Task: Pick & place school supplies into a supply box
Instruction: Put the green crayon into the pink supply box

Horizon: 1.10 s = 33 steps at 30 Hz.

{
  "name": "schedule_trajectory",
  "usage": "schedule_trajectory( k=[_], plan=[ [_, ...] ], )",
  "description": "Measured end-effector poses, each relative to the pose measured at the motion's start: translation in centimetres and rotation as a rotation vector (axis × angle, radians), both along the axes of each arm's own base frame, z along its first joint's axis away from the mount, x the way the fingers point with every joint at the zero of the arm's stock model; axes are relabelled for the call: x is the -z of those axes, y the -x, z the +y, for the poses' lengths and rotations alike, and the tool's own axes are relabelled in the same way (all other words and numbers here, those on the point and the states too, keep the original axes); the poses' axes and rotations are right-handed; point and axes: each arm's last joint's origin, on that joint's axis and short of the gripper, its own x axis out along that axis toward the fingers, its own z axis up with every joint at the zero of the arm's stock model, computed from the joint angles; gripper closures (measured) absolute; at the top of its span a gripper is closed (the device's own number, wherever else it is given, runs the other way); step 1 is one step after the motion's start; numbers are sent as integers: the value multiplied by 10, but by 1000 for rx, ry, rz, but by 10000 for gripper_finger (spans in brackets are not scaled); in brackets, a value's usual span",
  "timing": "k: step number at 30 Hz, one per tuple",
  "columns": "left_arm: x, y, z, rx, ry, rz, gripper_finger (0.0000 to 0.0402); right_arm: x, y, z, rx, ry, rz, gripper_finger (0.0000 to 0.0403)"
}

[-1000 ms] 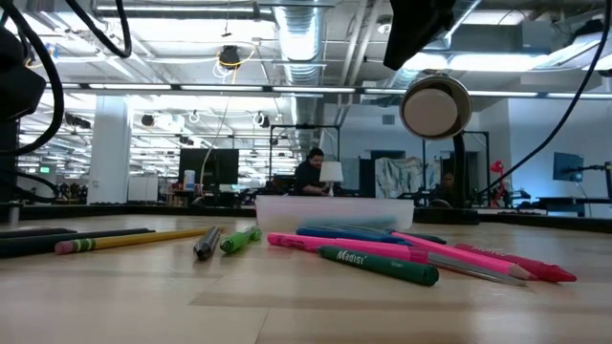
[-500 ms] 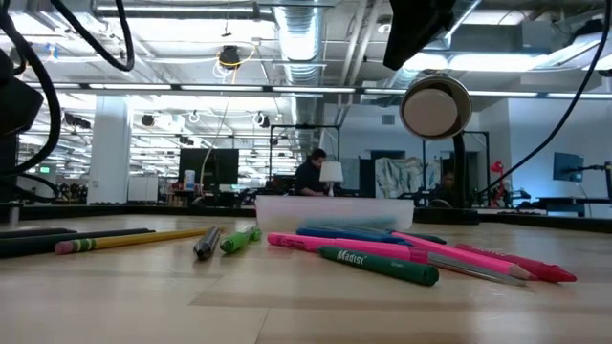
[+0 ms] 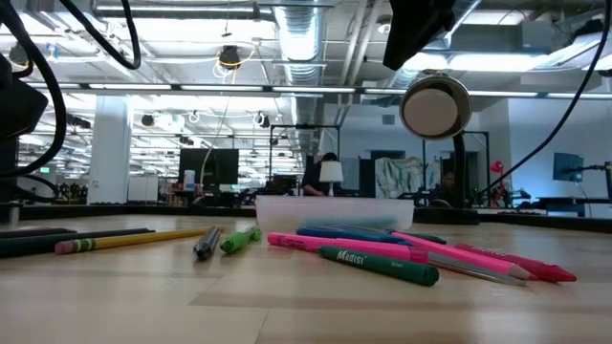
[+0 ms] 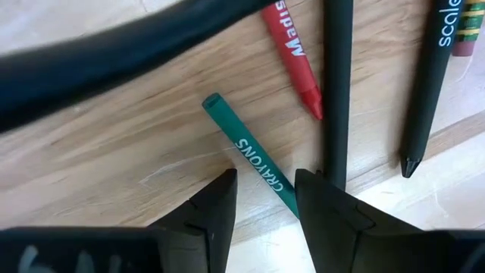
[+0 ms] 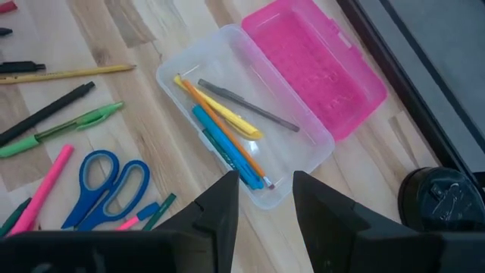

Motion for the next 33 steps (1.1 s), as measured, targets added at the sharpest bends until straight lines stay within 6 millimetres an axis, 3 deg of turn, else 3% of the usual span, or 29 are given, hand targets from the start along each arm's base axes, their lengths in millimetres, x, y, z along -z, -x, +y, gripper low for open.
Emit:
schedule_trajectory(
  k=[25, 33],
  plan=[
    [2, 4, 2, 37, -21, 41, 267, 0, 0, 0, -4, 2, 3, 285],
    [-7, 2, -1, 102, -53, 79, 267, 0, 0, -1, -2, 3, 3, 285]
  ],
)
